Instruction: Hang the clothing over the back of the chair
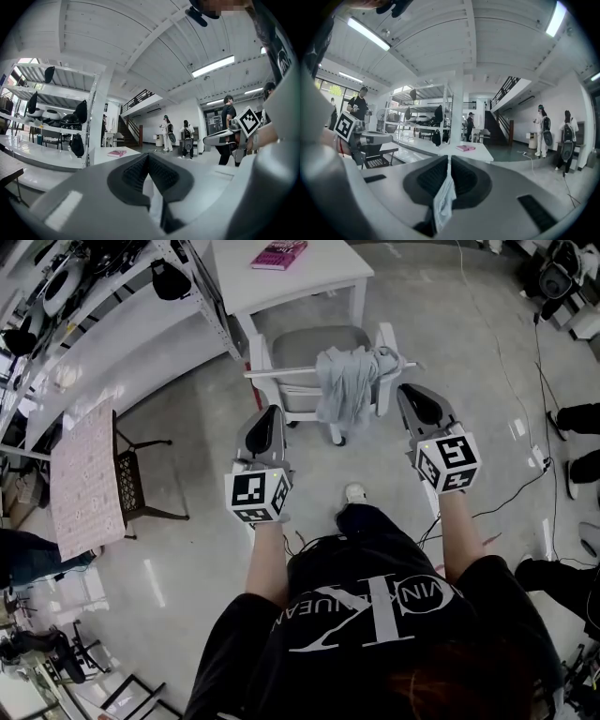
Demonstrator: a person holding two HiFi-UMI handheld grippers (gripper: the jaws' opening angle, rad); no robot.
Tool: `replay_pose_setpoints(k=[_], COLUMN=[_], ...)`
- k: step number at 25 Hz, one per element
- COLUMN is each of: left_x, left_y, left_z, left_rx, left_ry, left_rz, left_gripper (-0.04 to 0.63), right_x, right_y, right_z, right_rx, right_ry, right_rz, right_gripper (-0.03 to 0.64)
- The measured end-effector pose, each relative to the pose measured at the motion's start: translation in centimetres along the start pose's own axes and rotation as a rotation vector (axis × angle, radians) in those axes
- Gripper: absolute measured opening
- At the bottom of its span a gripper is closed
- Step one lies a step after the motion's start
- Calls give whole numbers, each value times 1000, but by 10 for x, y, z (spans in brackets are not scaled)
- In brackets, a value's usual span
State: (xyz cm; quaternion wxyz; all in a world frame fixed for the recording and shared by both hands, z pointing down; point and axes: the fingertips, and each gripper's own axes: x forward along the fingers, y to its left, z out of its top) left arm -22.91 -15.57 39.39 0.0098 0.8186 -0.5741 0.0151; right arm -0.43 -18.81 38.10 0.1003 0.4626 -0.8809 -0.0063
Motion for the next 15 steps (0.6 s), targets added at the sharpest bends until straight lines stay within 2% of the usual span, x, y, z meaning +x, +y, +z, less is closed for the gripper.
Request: replay_pose_setpoints(k=[15], left_x=[-14], left_y=[-5], left_z=[0], left_rx=[0], left_ry=[-6], left_rz=[22], left_gripper=[11], right_x=[-20], right_y=[2], right_z=[-7], right_rx=[37], right_ry=[-10], right_rz=[-10], right_gripper=[33])
